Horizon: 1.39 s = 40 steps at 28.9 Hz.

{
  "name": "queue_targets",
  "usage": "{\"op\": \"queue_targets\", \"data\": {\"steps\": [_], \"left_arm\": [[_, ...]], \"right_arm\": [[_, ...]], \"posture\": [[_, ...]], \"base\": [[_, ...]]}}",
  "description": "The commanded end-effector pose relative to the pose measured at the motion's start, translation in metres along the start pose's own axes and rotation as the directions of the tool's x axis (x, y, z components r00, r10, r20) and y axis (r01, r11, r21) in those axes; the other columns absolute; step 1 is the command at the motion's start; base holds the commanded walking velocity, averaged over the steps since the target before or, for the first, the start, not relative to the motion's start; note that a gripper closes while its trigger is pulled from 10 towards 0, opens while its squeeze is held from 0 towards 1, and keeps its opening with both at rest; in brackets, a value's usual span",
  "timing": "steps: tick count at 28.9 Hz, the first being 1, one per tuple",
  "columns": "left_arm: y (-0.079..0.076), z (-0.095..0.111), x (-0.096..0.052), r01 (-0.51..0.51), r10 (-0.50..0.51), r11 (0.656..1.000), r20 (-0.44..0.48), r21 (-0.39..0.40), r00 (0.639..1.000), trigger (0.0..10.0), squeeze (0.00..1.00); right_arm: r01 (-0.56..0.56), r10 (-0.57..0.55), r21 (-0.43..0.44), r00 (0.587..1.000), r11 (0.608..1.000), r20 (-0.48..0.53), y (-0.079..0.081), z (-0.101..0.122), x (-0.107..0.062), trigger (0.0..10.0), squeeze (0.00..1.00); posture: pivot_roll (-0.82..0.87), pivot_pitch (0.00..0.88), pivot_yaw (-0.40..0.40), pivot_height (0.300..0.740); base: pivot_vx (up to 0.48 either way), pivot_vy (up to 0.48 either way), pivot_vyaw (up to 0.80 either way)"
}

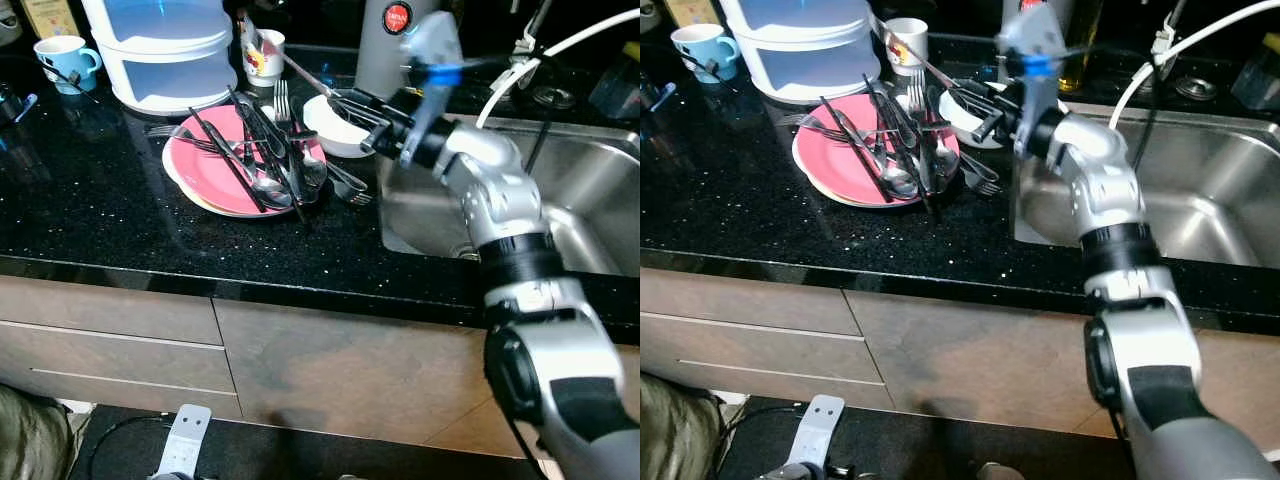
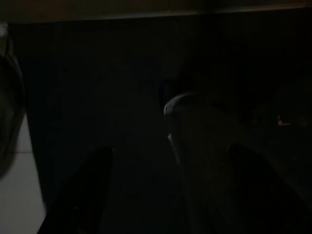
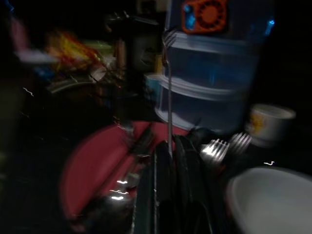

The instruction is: Kitchen organization

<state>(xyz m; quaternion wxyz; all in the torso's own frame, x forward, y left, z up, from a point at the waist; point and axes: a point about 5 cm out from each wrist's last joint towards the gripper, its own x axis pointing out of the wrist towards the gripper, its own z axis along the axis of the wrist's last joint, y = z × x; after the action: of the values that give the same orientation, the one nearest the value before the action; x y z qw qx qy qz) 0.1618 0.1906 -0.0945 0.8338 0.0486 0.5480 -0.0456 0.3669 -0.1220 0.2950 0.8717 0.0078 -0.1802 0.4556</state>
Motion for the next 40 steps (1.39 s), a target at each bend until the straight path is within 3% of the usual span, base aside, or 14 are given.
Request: {"op": "queue_targets", "data": {"steps": [1,4,5,11,12,13,18,21,24,29,32,33,36,40], "left_arm": [[-0.003,-0.004,0.0,0.009,-0.009,1.0,-0.017,0.005,1.0,10.0,0.0],[-0.003,-0.004,0.0,0.009,-0.009,1.0,-0.017,0.004,1.0,10.0,0.0],[-0.004,-0.004,0.0,0.009,-0.009,1.0,-0.016,0.003,1.0,10.0,0.0],[-0.004,-0.003,0.0,0.009,-0.009,1.0,-0.015,0.003,1.0,10.0,0.0],[-0.004,-0.003,0.0,0.01,-0.01,1.0,-0.015,0.004,1.0,10.0,0.0],[-0.003,-0.003,0.0,0.011,-0.01,1.0,-0.015,0.006,1.0,10.0,0.0],[-0.003,-0.003,0.0,0.014,-0.013,1.0,-0.017,0.013,1.0,10.0,0.0],[-0.003,-0.003,0.0,0.016,-0.016,1.0,-0.02,0.019,1.0,10.0,0.0],[-0.003,-0.003,0.0,0.016,-0.016,1.0,-0.021,0.021,1.0,10.0,0.0],[-0.003,-0.004,0.0,0.017,-0.017,1.0,-0.023,0.025,1.0,10.0,0.0],[-0.003,-0.004,0.0,0.018,-0.017,0.999,-0.025,0.026,1.0,10.0,0.0],[-0.003,-0.004,0.0,0.018,-0.017,0.999,-0.025,0.026,1.0,10.0,0.0],[-0.005,-0.004,0.0,0.019,-0.019,1.0,-0.024,0.021,1.0,10.0,0.0],[-0.006,-0.005,0.001,0.02,-0.019,1.0,-0.024,0.013,1.0,10.0,0.0]], "right_arm": [[-0.056,0.044,0.096,0.991,0.994,0.128,0.008,0.011,-0.01,0.0,0.0],[-0.09,0.058,0.159,0.979,0.983,0.197,0.014,0.013,-0.021,0.0,0.0],[-0.102,0.06,0.18,0.972,0.978,0.225,0.02,0.012,-0.033,0.0,0.0],[-0.05,-0.001,0.228,0.976,0.973,0.216,0.017,0.005,-0.052,0.0,0.0],[-0.021,-0.028,0.238,0.98,0.971,0.198,0.017,0.004,-0.06,1.2,0.0],[0.016,-0.061,0.249,0.982,0.968,0.176,0.016,0.002,-0.069,9.9,0.0],[0.151,-0.175,0.252,0.981,0.956,0.078,0.009,0.004,-0.103,10.0,0.0],[0.228,-0.232,0.216,0.973,0.949,-0.008,0.004,-0.001,-0.115,10.0,0.0],[0.253,-0.249,0.199,0.967,0.947,-0.042,0.002,-0.004,-0.117,10.0,0.0],[0.345,-0.323,0.093,0.927,0.934,-0.191,-0.003,-0.022,-0.113,10.0,0.0],[0.331,-0.336,-0.076,0.879,0.941,-0.338,0.0,-0.04,-0.098,10.0,0.0],[0.331,-0.336,-0.076,0.879,0.941,-0.338,0.0,-0.04,-0.098,10.0,0.0],[0.371,-0.414,-0.185,0.825,0.91,-0.384,-0.013,-0.046,-0.073,10.0,0.0],[0.411,-0.456,-0.196,0.809,0.89,-0.371,-0.021,-0.042,-0.065,10.0,0.0]], "posture": [[-0.01,0.024,-0.009,0.74],[-0.01,0.023,-0.008,0.74],[-0.01,0.02,-0.01,0.74],[-0.03,0.019,-0.006,0.74],[-0.03,0.017,-0.004,0.74],[-0.04,0.017,-0.002,0.74],[-0.06,0.012,0.0,0.74],[-0.06,0.008,0.005,0.74],[-0.06,0.005,0.006,0.74],[-0.06,0.001,0.006,0.74],[-0.06,0.0,0.005,0.74],[-0.06,0.0,0.005,0.74],[-0.04,0.008,-0.008,0.74],[-0.04,0.016,-0.014,0.74]], "base": [[0.0,0.0,0.0],[0.0,0.0,0.0],[0.0,0.0,0.0],[0.0,0.0,0.0],[0.0,0.0,0.0],[0.0,0.0,0.0],[0.0,0.0,-0.35],[0.0,0.0,-0.53],[0.0,0.0,0.0],[0.0,0.0,0.0],[0.0,0.0,0.0],[0.0,0.0,0.0],[0.0,0.0,0.0],[0.0,0.0,-0.4]]}}
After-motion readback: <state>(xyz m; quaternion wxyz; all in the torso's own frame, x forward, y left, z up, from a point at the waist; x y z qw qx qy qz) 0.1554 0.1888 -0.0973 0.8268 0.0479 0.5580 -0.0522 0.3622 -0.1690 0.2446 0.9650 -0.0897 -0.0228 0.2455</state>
